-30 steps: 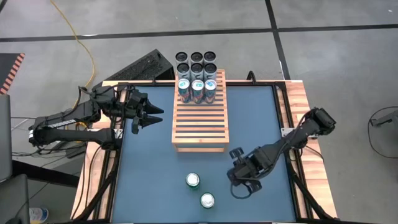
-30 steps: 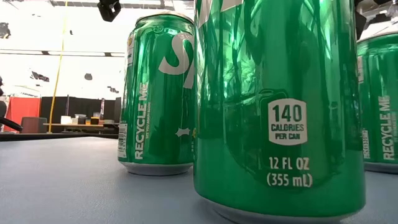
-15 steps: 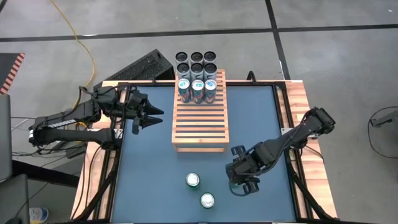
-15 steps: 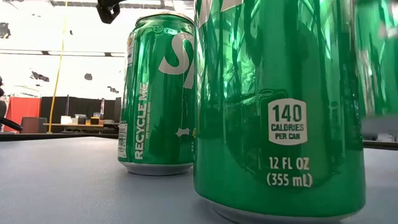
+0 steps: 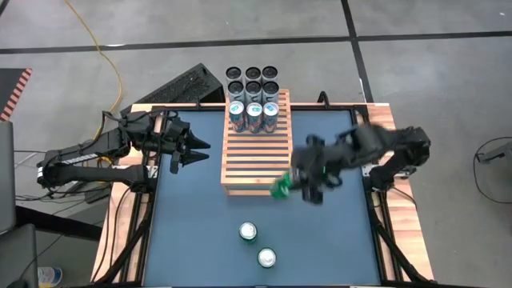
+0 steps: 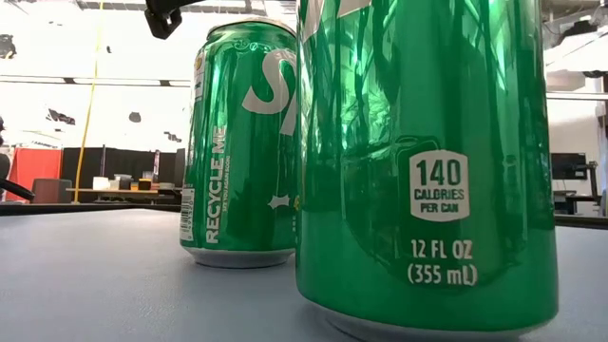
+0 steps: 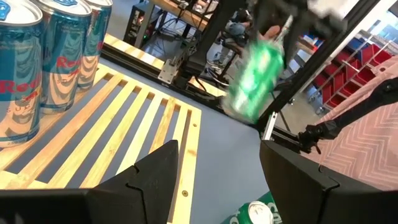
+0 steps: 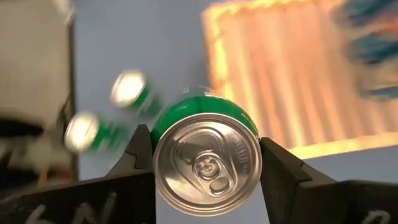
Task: Place canned beverage on shelf
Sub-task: Put the green soda can on the shelf
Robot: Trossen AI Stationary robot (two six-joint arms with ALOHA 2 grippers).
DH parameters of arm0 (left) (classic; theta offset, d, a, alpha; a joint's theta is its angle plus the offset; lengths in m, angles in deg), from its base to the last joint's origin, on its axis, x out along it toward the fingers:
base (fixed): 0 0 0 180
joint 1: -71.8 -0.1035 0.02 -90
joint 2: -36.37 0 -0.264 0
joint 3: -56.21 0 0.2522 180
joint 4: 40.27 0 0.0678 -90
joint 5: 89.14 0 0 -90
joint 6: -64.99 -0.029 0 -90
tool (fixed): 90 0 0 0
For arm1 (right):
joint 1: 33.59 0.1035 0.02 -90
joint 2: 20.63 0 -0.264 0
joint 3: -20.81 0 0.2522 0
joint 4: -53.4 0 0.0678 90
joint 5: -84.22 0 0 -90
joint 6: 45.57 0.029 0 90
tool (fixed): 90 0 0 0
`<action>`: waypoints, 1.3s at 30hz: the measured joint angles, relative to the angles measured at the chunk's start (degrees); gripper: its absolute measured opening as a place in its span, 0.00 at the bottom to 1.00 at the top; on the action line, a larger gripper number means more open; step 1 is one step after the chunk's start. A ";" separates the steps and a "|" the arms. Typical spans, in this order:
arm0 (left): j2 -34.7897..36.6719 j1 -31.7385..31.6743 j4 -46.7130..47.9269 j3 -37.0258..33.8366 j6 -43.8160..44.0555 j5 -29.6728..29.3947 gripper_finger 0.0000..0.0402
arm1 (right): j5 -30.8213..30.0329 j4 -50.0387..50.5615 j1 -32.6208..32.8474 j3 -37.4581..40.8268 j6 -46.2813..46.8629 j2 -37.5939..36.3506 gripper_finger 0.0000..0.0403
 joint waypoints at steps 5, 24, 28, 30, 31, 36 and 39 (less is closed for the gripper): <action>0.00 -0.01 0.00 0.00 0.04 -0.02 0.53 | -2.53 3.57 -8.82 -7.12 1.51 1.12 0.38; -0.01 -0.02 -0.03 0.00 -0.11 -1.97 0.53 | -1.56 6.26 -23.46 -8.02 7.41 4.42 0.38; -0.01 -0.01 -0.04 0.00 -0.09 -1.99 0.53 | -1.47 6.47 -22.50 -8.06 8.66 7.24 0.38; 0.01 0.00 -0.07 0.00 -0.06 -2.22 0.53 | -1.32 6.31 -22.46 -8.25 8.76 8.82 0.38; 0.01 -0.01 -0.07 0.00 -0.04 -2.48 0.53 | -1.45 6.47 -22.28 -8.86 8.78 9.80 0.38; 0.01 -0.02 -0.09 0.00 0.64 -2.77 0.53 | -1.64 6.53 -22.49 -11.43 8.93 12.63 0.38; -0.01 -0.02 -0.11 0.00 0.74 -2.80 0.53 | -1.58 6.28 -22.74 -12.50 8.92 13.14 0.37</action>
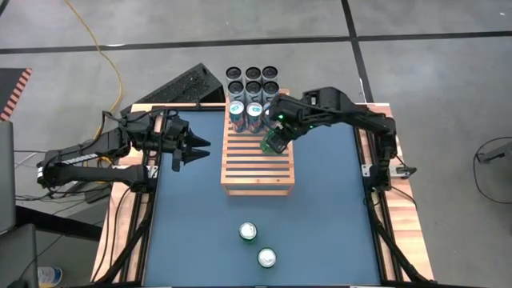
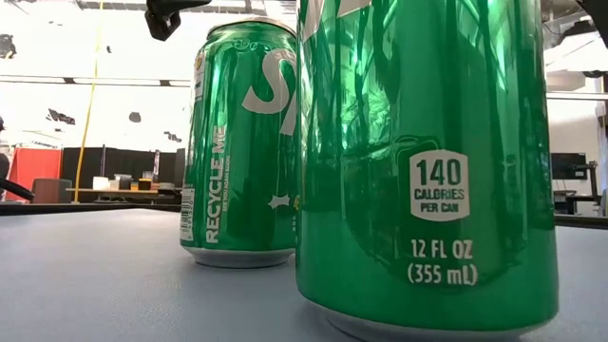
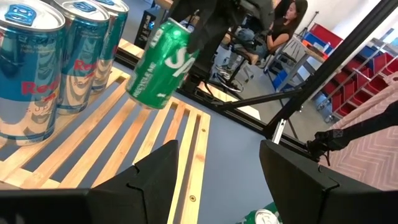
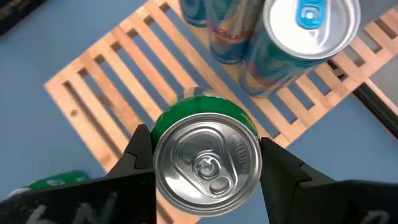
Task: Place canned beverage on shelf
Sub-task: Put the green soda can on the shelf
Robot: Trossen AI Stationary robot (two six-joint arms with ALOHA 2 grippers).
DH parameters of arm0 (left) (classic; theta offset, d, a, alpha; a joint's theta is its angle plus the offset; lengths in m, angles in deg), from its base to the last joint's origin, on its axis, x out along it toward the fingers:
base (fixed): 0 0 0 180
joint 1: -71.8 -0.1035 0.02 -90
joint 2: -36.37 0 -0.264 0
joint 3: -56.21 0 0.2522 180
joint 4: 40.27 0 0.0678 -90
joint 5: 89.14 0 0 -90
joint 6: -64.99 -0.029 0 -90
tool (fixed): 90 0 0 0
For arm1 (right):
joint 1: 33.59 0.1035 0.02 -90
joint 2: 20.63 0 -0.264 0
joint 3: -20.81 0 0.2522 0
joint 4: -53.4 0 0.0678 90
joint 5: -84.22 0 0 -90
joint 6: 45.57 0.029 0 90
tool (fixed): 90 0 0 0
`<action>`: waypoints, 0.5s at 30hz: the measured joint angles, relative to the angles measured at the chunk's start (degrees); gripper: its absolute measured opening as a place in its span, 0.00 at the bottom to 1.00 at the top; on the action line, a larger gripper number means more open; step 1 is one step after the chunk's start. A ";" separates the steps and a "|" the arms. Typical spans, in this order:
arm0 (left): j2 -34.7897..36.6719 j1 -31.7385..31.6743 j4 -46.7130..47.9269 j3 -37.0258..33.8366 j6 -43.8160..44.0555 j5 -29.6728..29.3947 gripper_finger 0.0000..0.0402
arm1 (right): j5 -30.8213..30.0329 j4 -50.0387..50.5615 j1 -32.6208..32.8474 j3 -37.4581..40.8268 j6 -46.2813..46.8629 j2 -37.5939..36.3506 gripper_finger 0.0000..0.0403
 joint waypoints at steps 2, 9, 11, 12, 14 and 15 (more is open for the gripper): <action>0.01 0.00 -0.07 0.00 0.00 0.00 0.53 | -0.07 0.29 -0.44 0.13 -0.02 0.00 0.37; 0.01 0.00 -0.09 0.00 0.00 -0.73 0.53 | -0.52 0.21 -2.55 0.13 -0.40 -0.02 0.37; 0.00 0.00 -0.09 0.00 0.00 -0.76 0.53 | -0.83 0.21 -2.87 0.13 -0.59 -0.02 0.37; 0.02 0.00 -0.09 0.00 0.00 -0.76 0.53 | -1.01 0.24 -2.87 0.13 -0.67 -0.02 0.37; 0.02 0.00 -0.07 0.00 0.00 -0.78 0.53 | -1.54 0.24 -3.09 0.13 -1.24 -0.02 0.37; 0.00 0.00 -0.09 0.00 0.00 -0.77 0.53 | -1.56 0.20 -3.14 0.13 -1.45 -0.02 0.37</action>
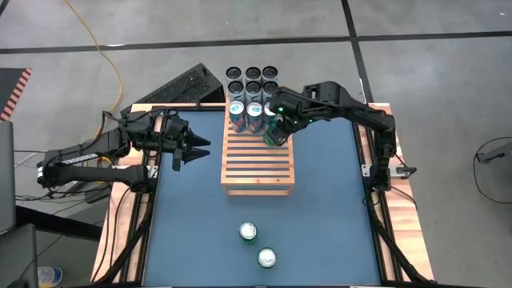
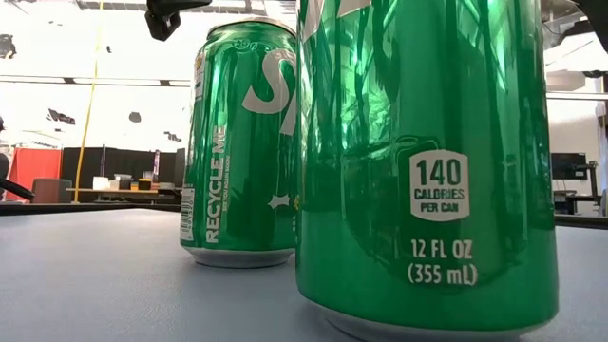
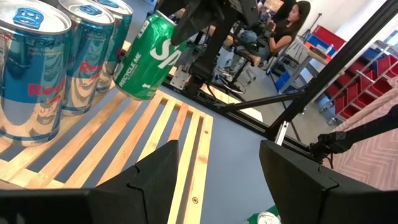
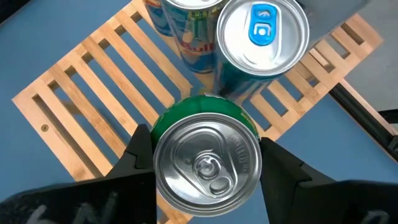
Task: Place canned beverage on shelf
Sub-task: Put the green soda can on the shelf
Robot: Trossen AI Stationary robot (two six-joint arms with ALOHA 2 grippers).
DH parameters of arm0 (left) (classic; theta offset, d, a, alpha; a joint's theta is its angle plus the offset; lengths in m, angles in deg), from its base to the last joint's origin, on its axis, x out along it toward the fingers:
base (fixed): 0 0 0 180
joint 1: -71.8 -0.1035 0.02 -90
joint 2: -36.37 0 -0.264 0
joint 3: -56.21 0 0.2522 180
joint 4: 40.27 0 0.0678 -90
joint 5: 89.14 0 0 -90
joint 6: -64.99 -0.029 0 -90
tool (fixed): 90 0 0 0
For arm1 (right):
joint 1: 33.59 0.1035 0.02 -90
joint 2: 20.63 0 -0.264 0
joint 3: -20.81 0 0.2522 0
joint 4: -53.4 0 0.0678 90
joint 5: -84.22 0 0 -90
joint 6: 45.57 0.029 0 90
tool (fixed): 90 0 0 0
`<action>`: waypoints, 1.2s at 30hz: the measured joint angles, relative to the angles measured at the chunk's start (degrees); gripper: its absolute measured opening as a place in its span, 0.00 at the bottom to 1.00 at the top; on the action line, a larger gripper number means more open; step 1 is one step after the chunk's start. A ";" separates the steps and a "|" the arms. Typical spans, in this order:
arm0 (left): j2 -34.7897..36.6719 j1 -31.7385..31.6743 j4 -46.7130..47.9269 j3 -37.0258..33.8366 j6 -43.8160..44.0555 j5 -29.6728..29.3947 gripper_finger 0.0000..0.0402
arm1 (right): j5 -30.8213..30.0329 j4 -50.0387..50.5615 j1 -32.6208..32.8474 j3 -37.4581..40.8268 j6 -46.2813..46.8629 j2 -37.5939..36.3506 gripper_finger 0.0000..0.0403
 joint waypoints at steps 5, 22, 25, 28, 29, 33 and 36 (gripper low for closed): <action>0.01 0.00 0.02 0.00 0.13 -0.02 0.53 | 0.08 0.01 0.12 0.02 -0.19 0.00 0.37; 0.01 0.01 0.04 0.00 0.85 -1.11 0.53 | 1.91 0.00 1.08 1.49 -0.19 -0.08 0.37; 0.00 0.00 0.04 0.00 0.86 -1.71 0.53 | 2.66 -0.01 1.08 1.49 -0.19 -0.04 0.37; 0.02 0.00 0.04 0.00 0.85 -2.01 0.53 | 3.01 -0.01 1.08 1.49 -0.21 -0.04 0.37; 0.02 0.02 0.04 0.00 0.87 -2.01 0.53 | 2.98 -0.01 1.06 1.49 -0.23 0.07 0.37; 0.01 0.02 0.04 0.00 0.87 -1.98 0.53 | 3.11 -0.04 1.02 1.48 -1.38 0.91 0.38; 0.01 0.02 0.04 0.00 0.87 -1.98 0.53 | 3.17 0.02 1.27 1.38 -2.21 1.61 0.38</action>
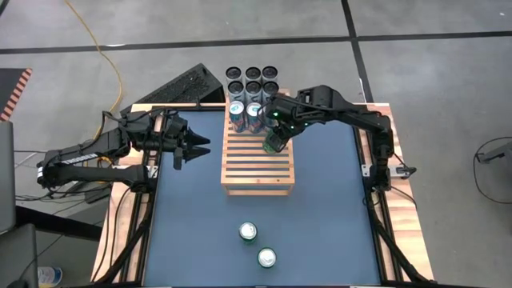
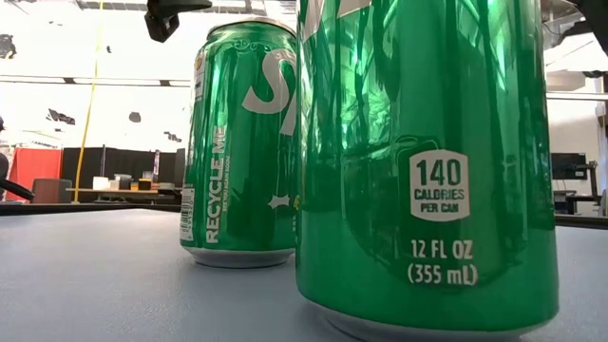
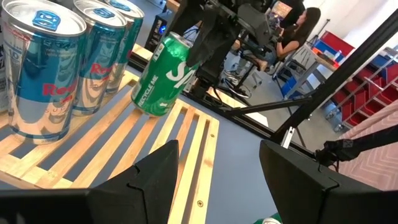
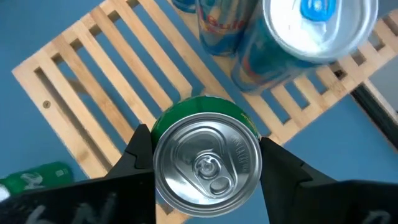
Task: Place canned beverage on shelf
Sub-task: Put the green soda can on the shelf
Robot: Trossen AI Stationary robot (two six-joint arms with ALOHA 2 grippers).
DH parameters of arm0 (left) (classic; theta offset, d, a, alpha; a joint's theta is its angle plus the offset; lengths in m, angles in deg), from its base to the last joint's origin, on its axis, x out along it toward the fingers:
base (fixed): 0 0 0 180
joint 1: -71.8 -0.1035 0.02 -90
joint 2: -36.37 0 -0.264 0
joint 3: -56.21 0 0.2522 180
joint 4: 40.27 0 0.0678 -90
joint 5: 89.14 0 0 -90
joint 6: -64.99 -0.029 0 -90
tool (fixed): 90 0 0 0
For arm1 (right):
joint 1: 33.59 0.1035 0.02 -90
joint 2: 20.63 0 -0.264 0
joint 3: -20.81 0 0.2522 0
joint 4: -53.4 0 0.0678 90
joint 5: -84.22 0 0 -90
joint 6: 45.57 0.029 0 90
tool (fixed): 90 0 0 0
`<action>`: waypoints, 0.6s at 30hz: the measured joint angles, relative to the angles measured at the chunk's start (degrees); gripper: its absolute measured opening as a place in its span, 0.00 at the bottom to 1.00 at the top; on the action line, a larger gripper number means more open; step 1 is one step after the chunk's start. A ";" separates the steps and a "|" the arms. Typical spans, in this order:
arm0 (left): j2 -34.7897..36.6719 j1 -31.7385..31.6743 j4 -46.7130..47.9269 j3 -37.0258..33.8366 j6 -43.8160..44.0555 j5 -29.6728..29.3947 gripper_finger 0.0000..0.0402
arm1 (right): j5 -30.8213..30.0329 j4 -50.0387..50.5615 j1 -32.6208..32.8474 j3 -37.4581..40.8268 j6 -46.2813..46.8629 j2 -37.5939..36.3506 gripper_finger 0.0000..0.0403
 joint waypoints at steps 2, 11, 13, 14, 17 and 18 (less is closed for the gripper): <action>0.00 0.01 0.00 0.00 -0.01 0.00 0.53 | -0.12 -0.45 -0.09 -0.02 -0.96 0.12 0.38; -0.01 0.02 0.00 0.00 -0.02 0.02 0.53 | -0.08 -0.11 -0.10 -0.02 -1.47 0.18 0.58; 0.00 0.02 0.00 0.00 -0.02 0.02 0.53 | -0.06 -0.07 -0.10 0.00 -1.97 0.21 0.61; 0.00 0.02 0.00 0.00 -0.02 0.02 0.53 | -0.06 -0.09 -0.10 0.00 -2.52 0.23 0.62; 0.00 0.02 0.01 0.00 -0.02 0.02 0.53 | -0.06 -0.05 -0.10 0.00 -2.96 0.23 0.63; 0.00 0.02 0.00 0.00 -0.02 0.02 0.53 | -0.06 -0.03 -0.10 0.00 -2.96 0.23 0.63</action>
